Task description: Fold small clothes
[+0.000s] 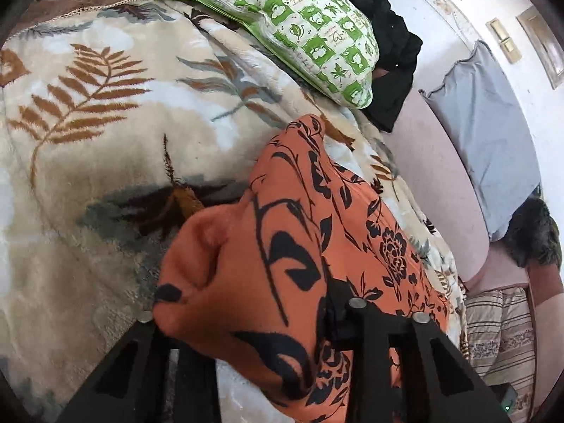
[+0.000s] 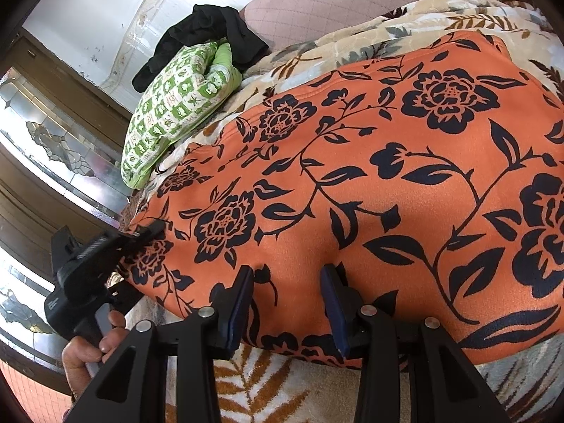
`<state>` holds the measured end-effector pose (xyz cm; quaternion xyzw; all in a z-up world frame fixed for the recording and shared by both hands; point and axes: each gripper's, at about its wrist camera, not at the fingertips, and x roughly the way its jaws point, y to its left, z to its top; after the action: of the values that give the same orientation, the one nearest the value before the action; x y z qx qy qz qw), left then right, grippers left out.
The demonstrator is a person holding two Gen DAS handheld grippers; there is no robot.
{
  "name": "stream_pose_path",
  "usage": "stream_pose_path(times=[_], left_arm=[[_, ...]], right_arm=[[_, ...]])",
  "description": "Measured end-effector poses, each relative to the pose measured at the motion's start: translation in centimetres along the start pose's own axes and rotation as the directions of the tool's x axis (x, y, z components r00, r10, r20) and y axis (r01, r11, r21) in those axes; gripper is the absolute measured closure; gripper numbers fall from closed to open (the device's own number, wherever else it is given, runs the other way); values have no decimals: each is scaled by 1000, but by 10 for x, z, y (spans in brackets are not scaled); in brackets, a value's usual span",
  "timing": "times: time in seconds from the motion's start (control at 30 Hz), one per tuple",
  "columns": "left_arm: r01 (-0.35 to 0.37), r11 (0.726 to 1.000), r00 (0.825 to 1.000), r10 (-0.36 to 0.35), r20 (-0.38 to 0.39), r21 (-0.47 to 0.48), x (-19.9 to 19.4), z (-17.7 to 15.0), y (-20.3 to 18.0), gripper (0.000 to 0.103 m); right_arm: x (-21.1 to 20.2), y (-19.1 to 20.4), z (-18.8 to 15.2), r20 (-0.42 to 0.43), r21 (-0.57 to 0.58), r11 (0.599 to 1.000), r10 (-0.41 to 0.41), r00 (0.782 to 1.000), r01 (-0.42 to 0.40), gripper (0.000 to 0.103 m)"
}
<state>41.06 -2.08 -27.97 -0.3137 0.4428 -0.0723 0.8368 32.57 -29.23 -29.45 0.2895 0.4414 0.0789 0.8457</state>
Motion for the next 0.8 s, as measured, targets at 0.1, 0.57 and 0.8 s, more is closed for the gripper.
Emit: stream_pose_path(times=[0.1, 0.57, 0.8], left_arm=[[-13, 998, 999, 10, 48, 69, -9, 0, -19, 79], [-22, 835, 984, -79, 159, 550, -54, -58, -165, 81], [29, 713, 998, -61, 21, 701, -16, -136, -226, 81]], right_arm=[[-7, -4, 2, 9, 37, 999, 24, 1000, -24, 61], [-76, -87, 34, 142, 290, 955, 20, 990, -61, 66], [-92, -156, 50, 254, 474, 712, 452, 855, -518, 12]])
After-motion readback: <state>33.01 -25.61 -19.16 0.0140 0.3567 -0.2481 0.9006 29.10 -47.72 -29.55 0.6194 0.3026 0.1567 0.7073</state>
